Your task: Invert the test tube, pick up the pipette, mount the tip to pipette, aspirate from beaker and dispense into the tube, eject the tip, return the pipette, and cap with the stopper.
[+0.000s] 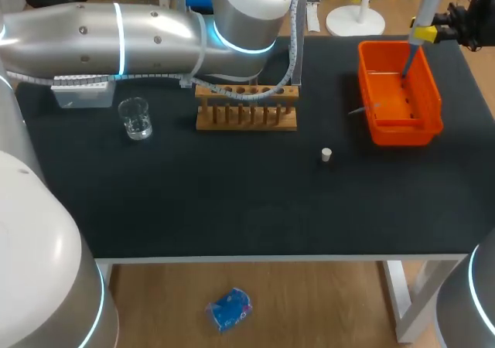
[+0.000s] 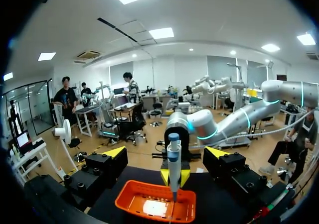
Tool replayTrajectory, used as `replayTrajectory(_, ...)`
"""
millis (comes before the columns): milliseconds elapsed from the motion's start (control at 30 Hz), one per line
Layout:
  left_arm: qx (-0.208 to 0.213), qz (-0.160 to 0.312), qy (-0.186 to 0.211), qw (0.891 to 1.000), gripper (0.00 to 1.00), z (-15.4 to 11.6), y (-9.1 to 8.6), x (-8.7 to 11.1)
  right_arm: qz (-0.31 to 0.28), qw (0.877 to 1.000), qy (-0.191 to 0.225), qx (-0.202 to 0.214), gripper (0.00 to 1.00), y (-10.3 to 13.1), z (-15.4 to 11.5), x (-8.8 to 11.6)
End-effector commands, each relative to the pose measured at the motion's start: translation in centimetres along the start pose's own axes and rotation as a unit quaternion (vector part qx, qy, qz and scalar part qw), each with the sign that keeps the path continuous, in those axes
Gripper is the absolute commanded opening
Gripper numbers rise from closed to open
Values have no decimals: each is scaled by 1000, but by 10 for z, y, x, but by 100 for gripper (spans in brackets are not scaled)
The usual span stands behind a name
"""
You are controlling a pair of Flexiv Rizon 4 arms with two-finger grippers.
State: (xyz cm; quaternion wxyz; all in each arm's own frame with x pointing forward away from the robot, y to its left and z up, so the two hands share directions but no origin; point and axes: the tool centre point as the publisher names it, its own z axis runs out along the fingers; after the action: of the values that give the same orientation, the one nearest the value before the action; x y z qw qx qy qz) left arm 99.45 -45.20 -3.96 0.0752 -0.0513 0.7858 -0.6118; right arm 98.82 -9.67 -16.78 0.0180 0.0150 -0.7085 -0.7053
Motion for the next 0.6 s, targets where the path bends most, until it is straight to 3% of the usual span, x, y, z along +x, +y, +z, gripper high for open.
replayTrajectory(33, 0, 1, 0, 1000, 100, -3, 0, 0, 0, 1000, 1, 1, 0, 1, -1, 0)
replayTrajectory(600, 45, 29, -35, 998, 100, -49, 6, 11, -18, 1000, 11, -1, 0, 30, 24, 0)
